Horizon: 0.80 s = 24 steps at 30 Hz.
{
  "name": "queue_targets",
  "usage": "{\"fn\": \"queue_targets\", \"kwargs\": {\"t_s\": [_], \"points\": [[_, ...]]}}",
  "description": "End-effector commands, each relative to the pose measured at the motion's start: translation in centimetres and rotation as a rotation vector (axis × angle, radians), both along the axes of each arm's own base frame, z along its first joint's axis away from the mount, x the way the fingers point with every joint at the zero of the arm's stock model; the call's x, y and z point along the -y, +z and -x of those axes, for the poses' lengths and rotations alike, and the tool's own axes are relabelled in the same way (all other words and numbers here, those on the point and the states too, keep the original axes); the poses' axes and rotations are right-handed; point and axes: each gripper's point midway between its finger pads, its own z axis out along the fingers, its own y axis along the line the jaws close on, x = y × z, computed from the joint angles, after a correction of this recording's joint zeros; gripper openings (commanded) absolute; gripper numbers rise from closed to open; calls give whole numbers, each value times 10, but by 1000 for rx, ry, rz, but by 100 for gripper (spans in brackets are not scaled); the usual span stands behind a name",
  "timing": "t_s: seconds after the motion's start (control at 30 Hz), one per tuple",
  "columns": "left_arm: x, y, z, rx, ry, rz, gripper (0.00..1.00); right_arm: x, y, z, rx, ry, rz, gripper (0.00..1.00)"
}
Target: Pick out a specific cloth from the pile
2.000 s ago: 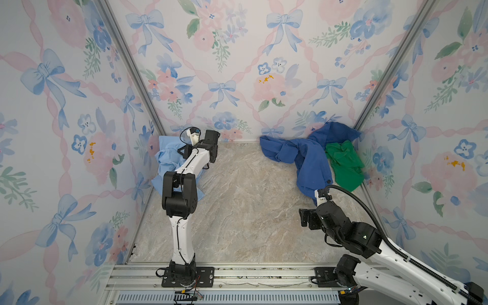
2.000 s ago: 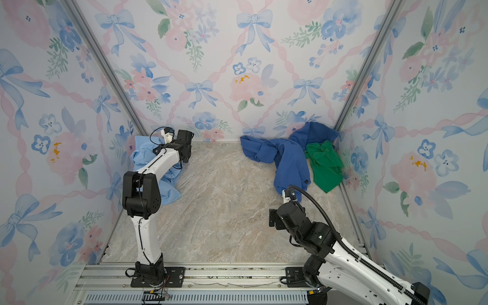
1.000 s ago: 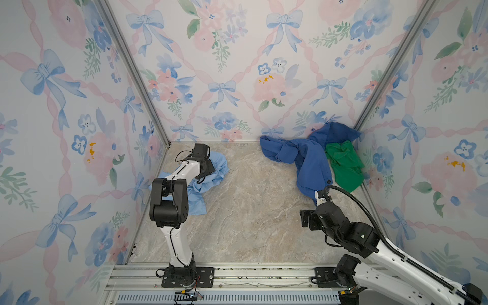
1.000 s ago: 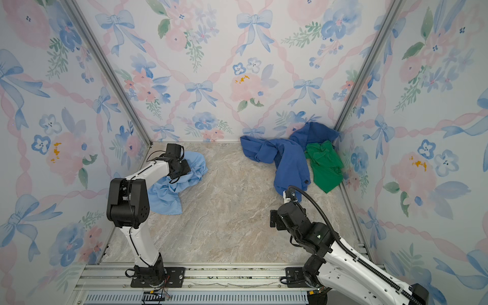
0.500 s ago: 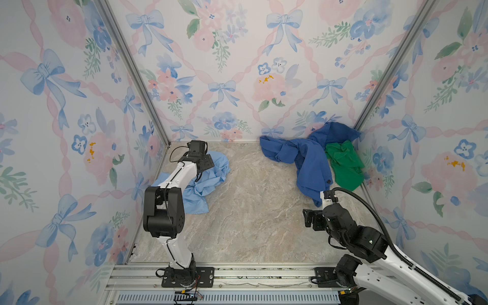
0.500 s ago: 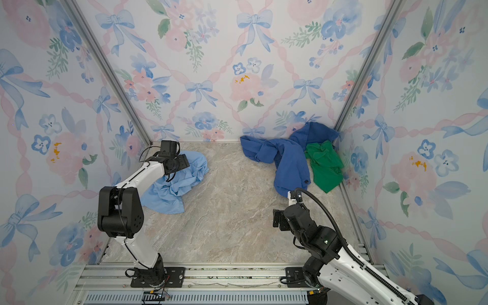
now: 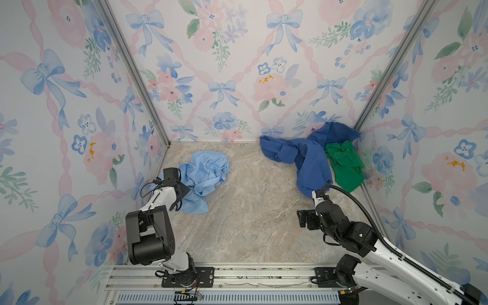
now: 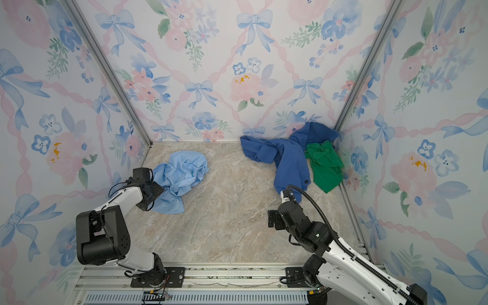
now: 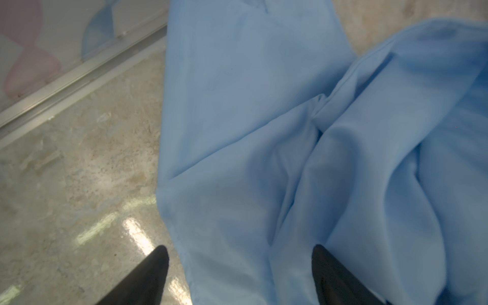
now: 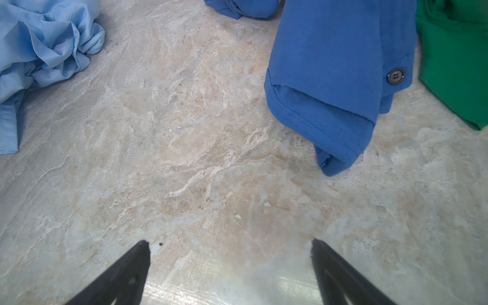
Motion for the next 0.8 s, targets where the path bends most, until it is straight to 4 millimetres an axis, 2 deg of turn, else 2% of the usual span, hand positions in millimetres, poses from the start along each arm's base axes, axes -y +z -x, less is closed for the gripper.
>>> {"fn": "queue_targets", "kwargs": {"t_s": [0.0,0.1,0.27,0.3,0.37,0.4,0.43,0.5,0.63,0.77], "points": [[-7,-15,2,-12,57,62,86,-6,-3,0,2,21,-11,97],[-21,-37,4,-70,96,89,84,-7,-6,0,-2,20,-14,97],[-28,-51,2,-105,100,97,67,-1,-4,2,-1,12,11,97],[-27,-51,2,-102,99,98,61,1,-3,3,3,9,13,97],[-25,-47,-2,-75,84,107,29,4,-2,3,13,-1,12,97],[-25,-43,-4,-61,78,105,20,4,-2,3,14,-5,11,97],[-26,-37,-7,-44,71,97,11,5,-3,3,14,-6,10,97],[-29,-19,-14,-5,54,61,0,6,-2,3,12,-8,11,97],[-29,40,-36,111,-14,-58,0,5,-1,3,13,-6,14,97],[-6,110,-69,223,-127,-219,0,3,1,0,14,-8,4,97]]}}
